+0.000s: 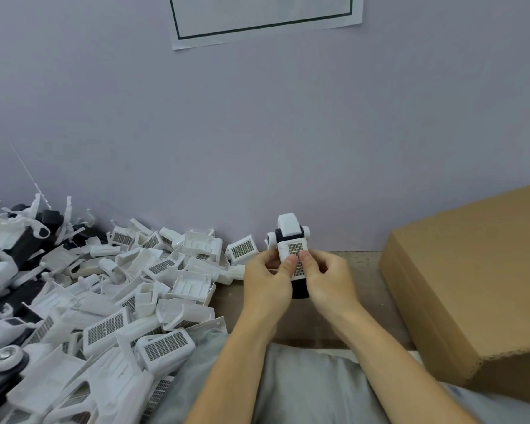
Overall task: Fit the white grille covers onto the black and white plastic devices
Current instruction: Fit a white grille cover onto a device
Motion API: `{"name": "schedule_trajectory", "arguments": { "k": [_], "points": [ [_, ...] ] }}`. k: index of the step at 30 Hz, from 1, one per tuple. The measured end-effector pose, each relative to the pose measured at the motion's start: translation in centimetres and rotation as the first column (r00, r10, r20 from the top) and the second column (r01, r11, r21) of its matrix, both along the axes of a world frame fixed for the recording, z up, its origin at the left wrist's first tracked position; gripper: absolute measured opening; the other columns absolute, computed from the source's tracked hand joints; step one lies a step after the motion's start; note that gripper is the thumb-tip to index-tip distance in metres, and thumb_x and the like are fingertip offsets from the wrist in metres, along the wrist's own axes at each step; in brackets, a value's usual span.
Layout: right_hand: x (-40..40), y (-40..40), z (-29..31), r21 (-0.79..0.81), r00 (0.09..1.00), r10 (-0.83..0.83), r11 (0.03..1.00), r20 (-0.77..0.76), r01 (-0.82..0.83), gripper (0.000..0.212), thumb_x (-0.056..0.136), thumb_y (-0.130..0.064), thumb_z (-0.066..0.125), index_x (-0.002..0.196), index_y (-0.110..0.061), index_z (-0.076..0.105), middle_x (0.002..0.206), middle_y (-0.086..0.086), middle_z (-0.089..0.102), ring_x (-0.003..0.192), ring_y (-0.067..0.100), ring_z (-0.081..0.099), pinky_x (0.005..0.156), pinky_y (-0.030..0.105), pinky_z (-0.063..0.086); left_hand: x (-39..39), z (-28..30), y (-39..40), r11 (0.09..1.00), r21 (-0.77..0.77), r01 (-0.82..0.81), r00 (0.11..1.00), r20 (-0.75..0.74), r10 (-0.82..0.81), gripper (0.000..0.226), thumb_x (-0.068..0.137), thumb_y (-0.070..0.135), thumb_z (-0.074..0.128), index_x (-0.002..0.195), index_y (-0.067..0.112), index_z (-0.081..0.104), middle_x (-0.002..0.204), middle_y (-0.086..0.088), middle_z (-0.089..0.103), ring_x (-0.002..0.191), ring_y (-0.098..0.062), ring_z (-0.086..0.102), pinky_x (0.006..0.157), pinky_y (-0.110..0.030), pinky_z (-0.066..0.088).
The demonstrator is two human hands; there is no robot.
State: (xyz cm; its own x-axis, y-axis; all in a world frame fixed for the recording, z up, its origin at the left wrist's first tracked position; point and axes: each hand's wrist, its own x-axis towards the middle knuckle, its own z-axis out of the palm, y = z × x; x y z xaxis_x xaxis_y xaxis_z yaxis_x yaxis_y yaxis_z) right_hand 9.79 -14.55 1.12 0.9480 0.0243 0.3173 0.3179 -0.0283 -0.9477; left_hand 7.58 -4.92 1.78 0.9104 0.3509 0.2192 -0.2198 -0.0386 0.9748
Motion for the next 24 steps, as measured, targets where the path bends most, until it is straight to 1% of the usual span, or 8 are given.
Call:
{"name": "schedule_trajectory", "arguments": {
  "k": [3,6,10,13,15,17,21,24],
  "points": [
    [-0.2,-0.1,0.4,0.044,0.997,-0.041,0.998,0.070,0.037,0.030,0.102,-0.019,0.055,0.080,-0.032,0.071,0.076,-0.016,0.075,0.073,-0.003,0.068,0.061,0.008,0.047,0.0,0.3,-0.1,0.993,-0.121,0.005,1.000,0.008,-0.004,0.009,0.089,0.016,0.074,0.097,0.018,0.078,0.090,0.001,0.078,0.090,-0.013,0.074,0.079,-0.024,0.056],
    [-0.6,0.0,0.2,-0.072,0.990,-0.032,0.997,0.141,0.043,0.014,0.100,-0.026,0.058,0.103,-0.034,0.068,0.099,-0.010,0.071,0.092,-0.002,0.064,0.075,0.011,0.050,0.0,0.5,0.0,0.940,-0.327,-0.097,0.995,-0.030,0.093,0.018,0.080,0.015,0.082,0.095,0.008,0.076,0.092,-0.010,0.077,0.090,-0.024,0.073,0.086,-0.038,0.058],
    [-0.6,0.3,-0.4,-0.311,0.974,0.044,0.950,0.220,0.028,0.040,0.090,-0.034,0.069,0.128,-0.030,0.058,0.114,-0.013,0.059,0.107,0.000,0.055,0.086,0.012,0.043,-0.2,1.4,0.5,0.839,-0.538,-0.087,0.995,-0.084,0.050,0.025,0.088,0.025,0.074,0.092,0.001,0.073,0.095,-0.016,0.075,0.088,-0.029,0.069,0.087,-0.045,0.054],
    [-0.7,-0.3,0.3,-0.128,0.985,-0.036,0.990,0.170,0.058,0.005,0.092,-0.026,0.066,0.097,-0.025,0.069,0.083,-0.012,0.068,0.077,0.003,0.064,0.065,0.021,0.054,-0.3,2.0,0.6,0.918,-0.395,-0.048,0.998,-0.067,0.023,0.030,0.094,0.030,0.069,0.087,0.002,0.075,0.088,-0.014,0.075,0.082,-0.024,0.069,0.078,-0.038,0.055],
    [-0.4,-1.3,0.8,0.100,0.999,-0.039,0.994,-0.033,0.042,0.026,0.094,-0.023,0.058,0.069,-0.017,0.062,0.058,-0.004,0.058,0.057,0.013,0.066,0.046,0.031,0.056,0.0,2.2,1.0,0.960,-0.179,-0.217,0.976,-0.058,0.210,0.026,0.094,0.030,0.067,0.079,0.010,0.070,0.075,-0.005,0.068,0.076,-0.021,0.062,0.079,-0.041,0.054],
    [-0.3,-2.1,1.4,0.285,0.974,0.066,0.959,-0.216,-0.002,0.027,0.091,-0.023,0.049,0.066,-0.013,0.056,0.051,0.000,0.056,0.048,0.020,0.065,0.046,0.036,0.053,0.0,2.4,2.0,0.946,-0.109,-0.305,0.952,-0.059,0.300,0.019,0.094,0.034,0.065,0.085,0.018,0.062,0.081,0.003,0.062,0.076,-0.017,0.059,0.083,-0.043,0.053],
    [-0.5,-2.5,1.8,0.350,0.904,0.303,0.917,-0.301,-0.191,0.030,0.086,-0.028,0.046,0.064,-0.015,0.061,0.069,0.009,0.061,0.050,0.019,0.050,0.045,0.026,0.045,-0.3,3.0,3.4,0.895,-0.431,0.116,0.978,-0.107,-0.178,0.029,0.098,0.036,0.057,0.110,0.012,0.069,0.112,-0.009,0.071,0.104,-0.027,0.069,0.082,-0.045,0.060],
    [-0.6,-2.5,2.0,0.324,0.882,0.378,0.903,-0.281,-0.284,0.027,0.094,-0.026,0.045,0.082,-0.012,0.064,0.089,0.009,0.062,0.058,0.027,0.056,0.047,0.029,0.049,-0.3,2.8,4.2,0.864,-0.433,0.258,0.961,0.018,-0.277,0.024,0.095,0.024,0.057,0.099,0.009,0.076,0.106,-0.013,0.073,0.102,-0.028,0.068,0.084,-0.047,0.059]
  ]
}}
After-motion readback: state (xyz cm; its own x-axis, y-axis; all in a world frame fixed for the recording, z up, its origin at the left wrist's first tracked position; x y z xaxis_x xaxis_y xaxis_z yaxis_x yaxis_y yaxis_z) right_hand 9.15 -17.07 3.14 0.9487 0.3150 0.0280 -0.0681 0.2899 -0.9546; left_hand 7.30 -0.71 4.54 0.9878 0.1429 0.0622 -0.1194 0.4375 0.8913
